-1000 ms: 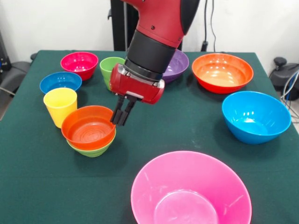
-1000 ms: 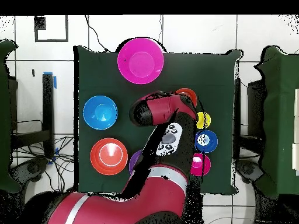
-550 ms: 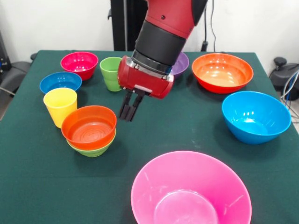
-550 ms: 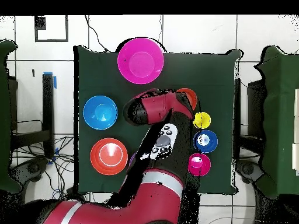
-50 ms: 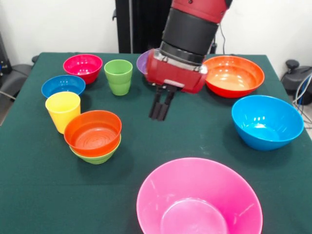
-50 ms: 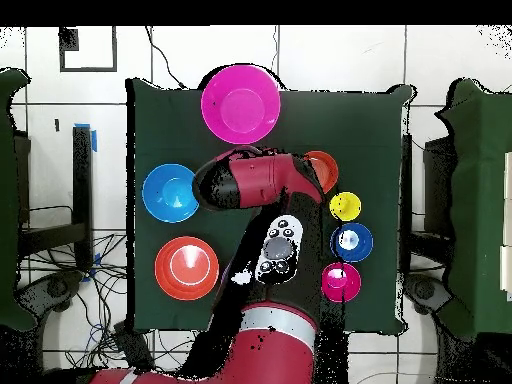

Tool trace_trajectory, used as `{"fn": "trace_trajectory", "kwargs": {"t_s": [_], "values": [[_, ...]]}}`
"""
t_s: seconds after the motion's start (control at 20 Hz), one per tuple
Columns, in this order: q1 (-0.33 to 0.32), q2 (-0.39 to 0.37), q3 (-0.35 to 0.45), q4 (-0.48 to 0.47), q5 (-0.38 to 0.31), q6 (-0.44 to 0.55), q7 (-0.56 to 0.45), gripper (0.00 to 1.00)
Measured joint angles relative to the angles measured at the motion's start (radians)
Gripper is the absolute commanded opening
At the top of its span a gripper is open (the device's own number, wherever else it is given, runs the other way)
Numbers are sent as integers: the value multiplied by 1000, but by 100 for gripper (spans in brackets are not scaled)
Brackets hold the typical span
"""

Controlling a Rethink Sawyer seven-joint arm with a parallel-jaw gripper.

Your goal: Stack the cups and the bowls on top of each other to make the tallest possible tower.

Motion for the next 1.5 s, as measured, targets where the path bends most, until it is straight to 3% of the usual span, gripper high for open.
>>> {"fn": "trace_trajectory", "kwargs": {"t_s": [0.4, 0.65, 1.1, 1.3, 1.5], "values": [[-65, -56, 108, 45, 36, 7, 0, 0], [-162, -85, 202, 89, 64, 7, 0, 0], [-278, -89, 324, 126, 65, 6, 0, 0], [-347, -87, 424, 163, 65, -7, 0, 0], [-373, -75, 479, 182, 64, -21, 0, 0]]}}
